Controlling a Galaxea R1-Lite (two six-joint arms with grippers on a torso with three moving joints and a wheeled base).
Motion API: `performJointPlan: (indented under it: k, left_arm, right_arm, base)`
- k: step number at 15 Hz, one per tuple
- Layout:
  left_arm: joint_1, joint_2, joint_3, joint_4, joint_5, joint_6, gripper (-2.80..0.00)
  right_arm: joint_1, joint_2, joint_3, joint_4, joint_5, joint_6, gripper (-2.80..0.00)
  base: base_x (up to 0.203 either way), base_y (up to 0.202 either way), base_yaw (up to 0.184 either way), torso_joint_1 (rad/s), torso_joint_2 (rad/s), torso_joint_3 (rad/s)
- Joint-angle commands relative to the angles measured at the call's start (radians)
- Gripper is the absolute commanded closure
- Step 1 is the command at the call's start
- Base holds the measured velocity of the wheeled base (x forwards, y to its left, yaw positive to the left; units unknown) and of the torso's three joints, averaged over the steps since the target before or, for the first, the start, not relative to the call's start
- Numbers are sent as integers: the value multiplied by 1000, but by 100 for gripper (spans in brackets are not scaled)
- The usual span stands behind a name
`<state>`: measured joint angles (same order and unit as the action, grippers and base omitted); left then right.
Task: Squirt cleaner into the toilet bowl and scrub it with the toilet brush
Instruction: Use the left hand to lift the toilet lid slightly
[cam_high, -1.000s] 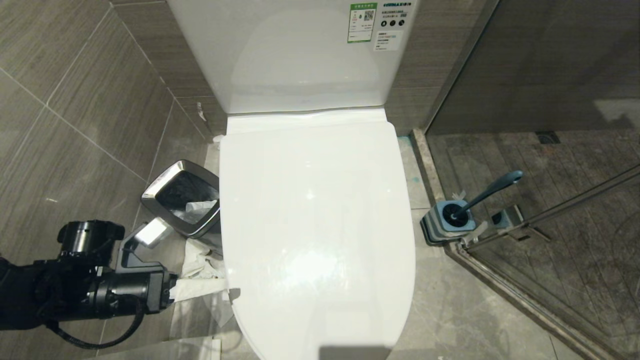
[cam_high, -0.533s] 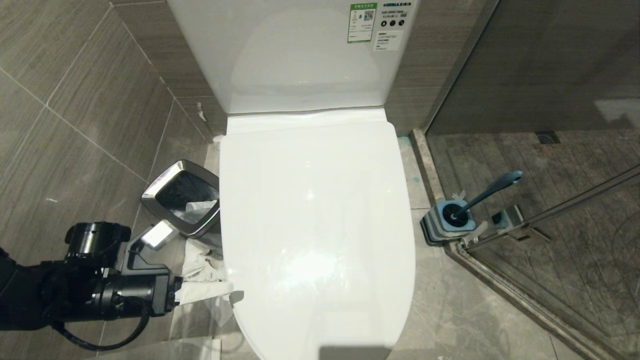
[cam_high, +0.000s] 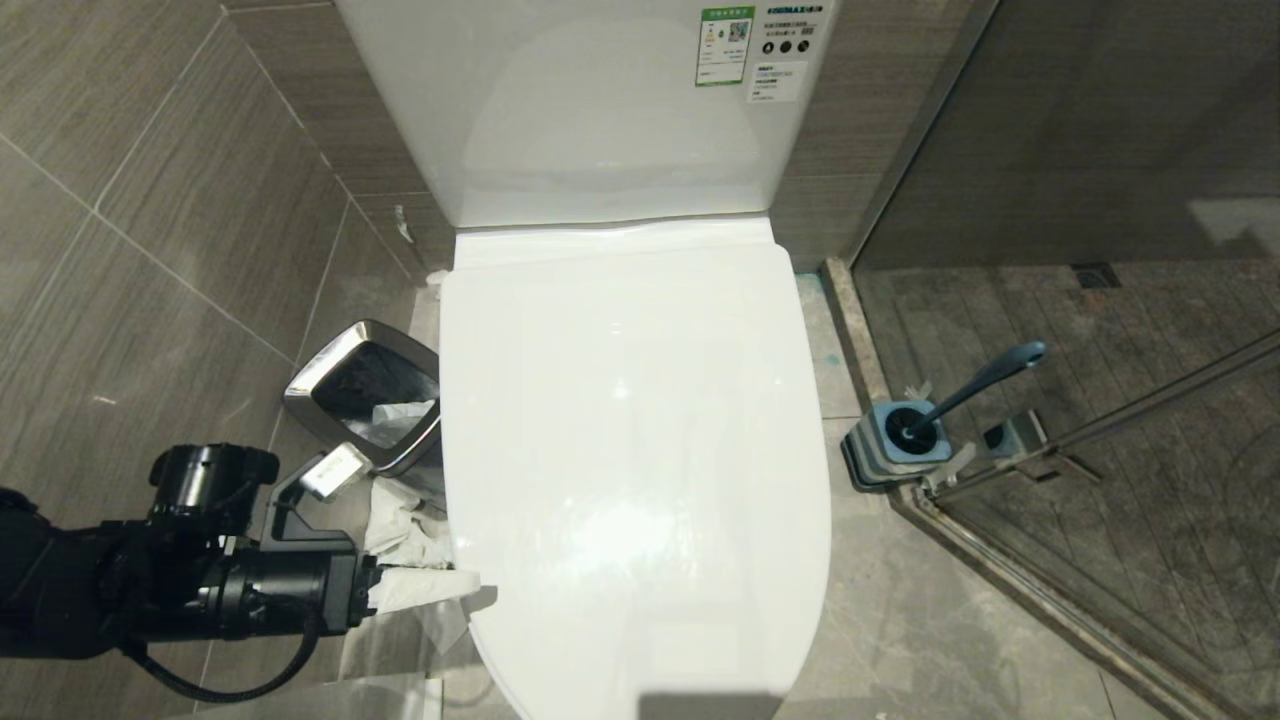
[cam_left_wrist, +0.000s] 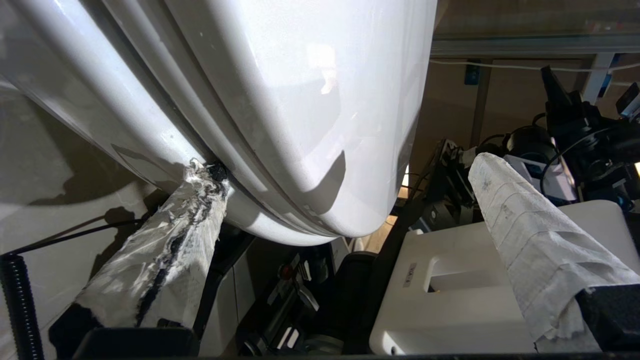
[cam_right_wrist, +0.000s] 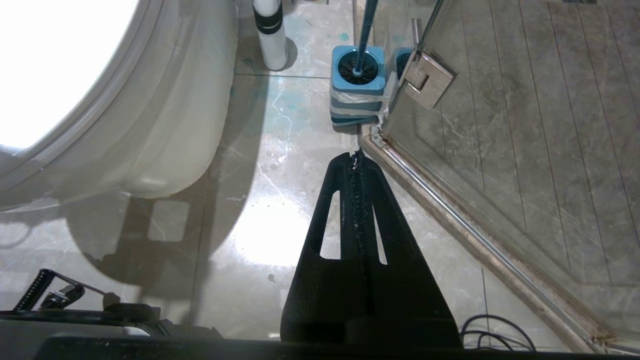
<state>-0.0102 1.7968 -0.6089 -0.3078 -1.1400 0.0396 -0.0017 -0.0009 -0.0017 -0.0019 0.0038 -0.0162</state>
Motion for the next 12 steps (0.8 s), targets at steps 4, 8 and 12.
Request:
performJointPlan:
  k: [4, 8, 12]
  left_arm:
    - [-60, -2, 10, -4, 4, 4, -280]
    - [-130, -37, 14, -2, 0, -11, -280]
    - [-146, -77, 13, 1, -34, -67, -280]
  right_arm:
    - [0, 1, 0, 0, 1, -1, 0]
    - [0, 1, 0, -1, 1, -1, 0]
    - [0, 1, 0, 0, 1, -1, 0]
  base:
    - [0, 0, 0, 0, 0, 0]
    - [0, 0, 0, 0, 0, 0]
    - [0, 0, 0, 0, 0, 0]
